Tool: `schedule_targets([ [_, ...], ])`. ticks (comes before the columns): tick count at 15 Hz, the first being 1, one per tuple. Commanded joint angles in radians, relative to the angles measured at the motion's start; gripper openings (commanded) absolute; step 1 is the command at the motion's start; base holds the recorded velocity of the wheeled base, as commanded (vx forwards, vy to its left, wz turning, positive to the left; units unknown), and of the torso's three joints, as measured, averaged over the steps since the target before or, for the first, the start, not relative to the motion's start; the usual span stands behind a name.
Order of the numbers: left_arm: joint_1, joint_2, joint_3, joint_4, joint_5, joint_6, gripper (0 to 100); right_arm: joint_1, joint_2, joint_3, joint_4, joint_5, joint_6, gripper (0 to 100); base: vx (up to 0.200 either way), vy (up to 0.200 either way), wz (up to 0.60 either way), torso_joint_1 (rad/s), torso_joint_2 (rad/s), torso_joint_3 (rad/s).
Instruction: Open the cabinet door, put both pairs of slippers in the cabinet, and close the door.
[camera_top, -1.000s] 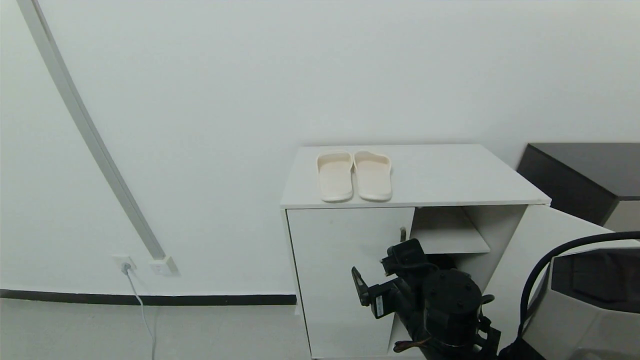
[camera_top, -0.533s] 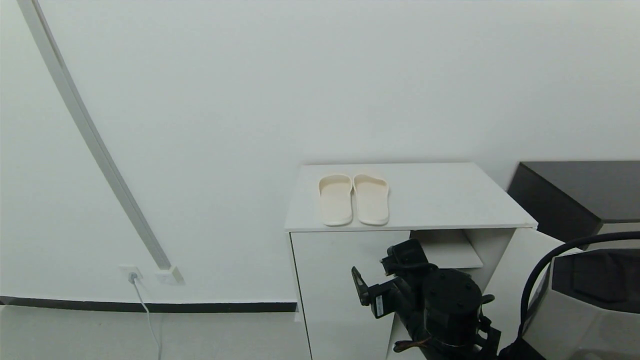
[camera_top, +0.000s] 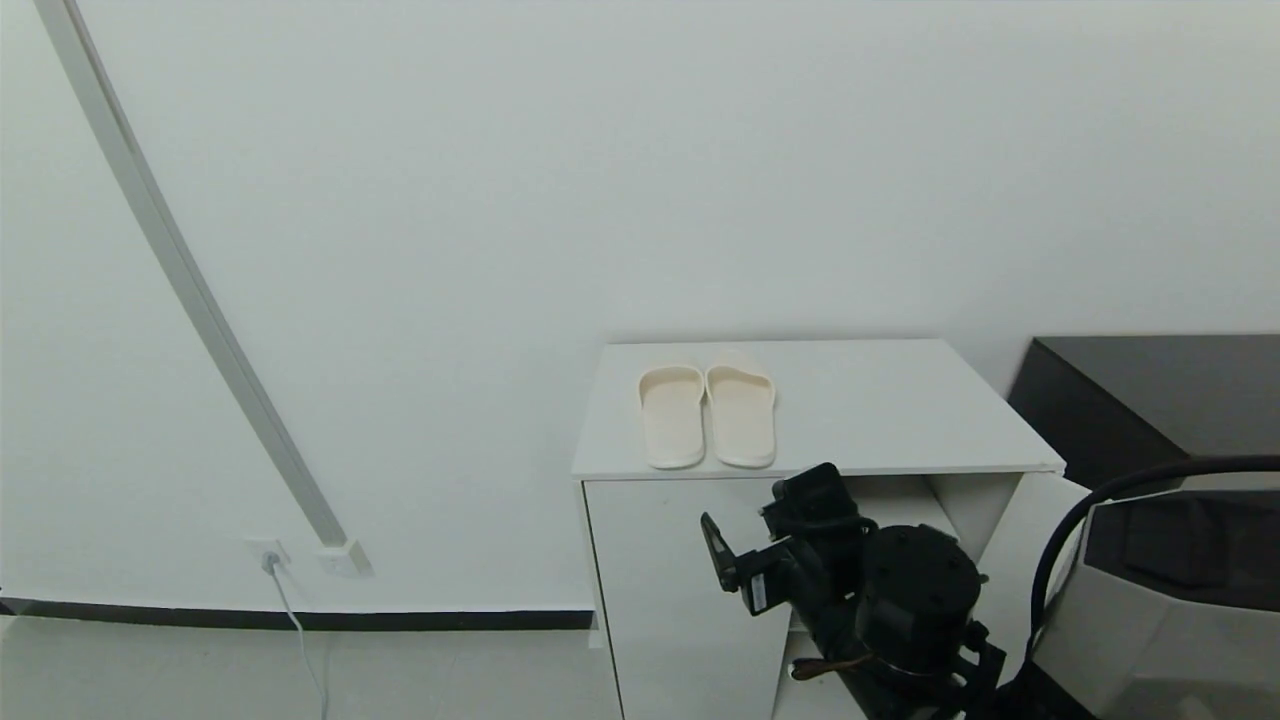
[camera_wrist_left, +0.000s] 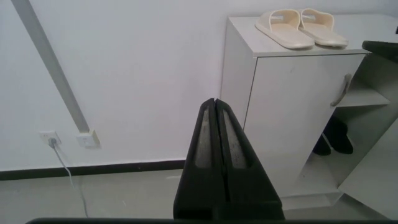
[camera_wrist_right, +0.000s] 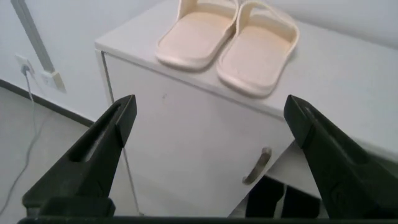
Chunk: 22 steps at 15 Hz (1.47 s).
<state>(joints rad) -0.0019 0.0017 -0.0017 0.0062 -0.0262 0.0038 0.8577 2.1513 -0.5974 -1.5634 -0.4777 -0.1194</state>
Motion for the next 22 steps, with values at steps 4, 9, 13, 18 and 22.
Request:
schedule_targets([
  [4, 0.000, 0.000, 0.000, 0.000, 0.002, 0.001, 0, -0.060, -0.050, -0.295, 0.398, 0.005, 0.067, 100, 0.000, 0.000, 0.00, 0.000, 0.00, 0.000],
  [9, 0.000, 0.000, 0.000, 0.000, 0.002, -0.001, 0, -0.031, -0.166, -0.627, 1.097, -0.047, 0.385, 100, 0.000, 0.000, 0.00, 0.000, 0.00, 0.000],
  [13, 0.000, 0.000, 0.000, 0.000, 0.000, 0.001, 0, -0.005, -0.160, -0.743, 1.330, -0.099, 0.507, 100, 0.000, 0.000, 0.00, 0.000, 0.00, 0.000],
  [18, 0.000, 0.000, 0.000, 0.000, 0.000, 0.001, 0, -0.005, -0.117, -0.736, 1.298, -0.104, 0.511, 100, 0.080, 0.000, 0.00, 0.002, 0.00, 0.001],
  [22, 0.000, 0.000, 0.000, 0.000, 0.000, 0.001, 0, -0.005, -0.076, -0.728, 1.266, -0.130, 0.511, 100, 0.200, 0.000, 0.00, 0.002, 0.00, -0.001],
])
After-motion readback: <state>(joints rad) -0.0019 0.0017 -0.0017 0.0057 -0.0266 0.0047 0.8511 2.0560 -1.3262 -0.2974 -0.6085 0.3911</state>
